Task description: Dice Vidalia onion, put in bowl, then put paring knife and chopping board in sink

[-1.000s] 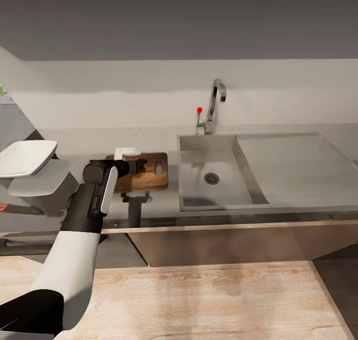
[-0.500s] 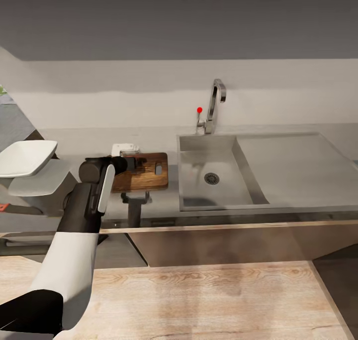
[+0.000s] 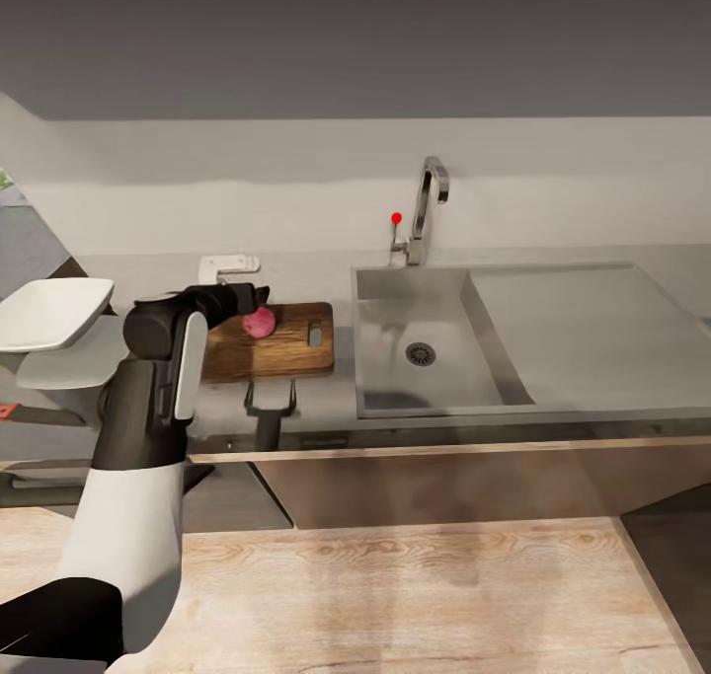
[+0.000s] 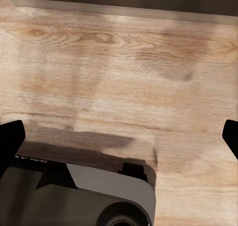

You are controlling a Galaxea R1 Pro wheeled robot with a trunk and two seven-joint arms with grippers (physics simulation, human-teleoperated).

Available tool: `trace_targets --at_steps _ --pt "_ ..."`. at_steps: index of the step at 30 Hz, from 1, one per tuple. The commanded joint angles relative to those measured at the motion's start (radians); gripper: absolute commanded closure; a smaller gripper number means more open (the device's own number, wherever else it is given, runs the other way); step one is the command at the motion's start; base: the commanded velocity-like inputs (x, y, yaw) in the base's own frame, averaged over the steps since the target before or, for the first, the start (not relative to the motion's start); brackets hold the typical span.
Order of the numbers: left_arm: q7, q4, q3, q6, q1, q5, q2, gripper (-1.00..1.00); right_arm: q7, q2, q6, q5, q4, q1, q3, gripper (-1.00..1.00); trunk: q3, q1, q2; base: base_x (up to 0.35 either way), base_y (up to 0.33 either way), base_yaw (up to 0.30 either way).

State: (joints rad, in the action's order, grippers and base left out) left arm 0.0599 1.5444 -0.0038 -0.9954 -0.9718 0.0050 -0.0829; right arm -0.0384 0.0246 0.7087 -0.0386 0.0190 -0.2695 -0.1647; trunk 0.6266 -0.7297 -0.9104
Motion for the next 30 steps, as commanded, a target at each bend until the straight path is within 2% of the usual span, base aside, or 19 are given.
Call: trace_targets --at_steps 1,6,30 --pt "0.005 0.002 -0.001 -0.004 -0.001 0.001 -0.001 -1.0 -0.004 0.0 0.003 -0.004 -0.001 0.0 -0.003 -1.0 0.001 0.0 -0.001 0.0 0.0 0.0" --pt "0.005 0.005 -0.006 -0.004 -0.001 0.001 -0.001 -1.0 -0.004 0.0 0.003 -0.004 -0.001 0.0 -0.003 -1.0 0.001 0.0 -0.001 -0.175 0.0 0.0" --pt "0.005 -0.034 -0.015 -0.004 -0.001 0.007 -0.007 -1.0 -0.004 0.001 0.003 -0.004 -0.001 0.0 -0.003 -1.0 0.001 0.0 -0.001 -0.323 0.0 0.0"
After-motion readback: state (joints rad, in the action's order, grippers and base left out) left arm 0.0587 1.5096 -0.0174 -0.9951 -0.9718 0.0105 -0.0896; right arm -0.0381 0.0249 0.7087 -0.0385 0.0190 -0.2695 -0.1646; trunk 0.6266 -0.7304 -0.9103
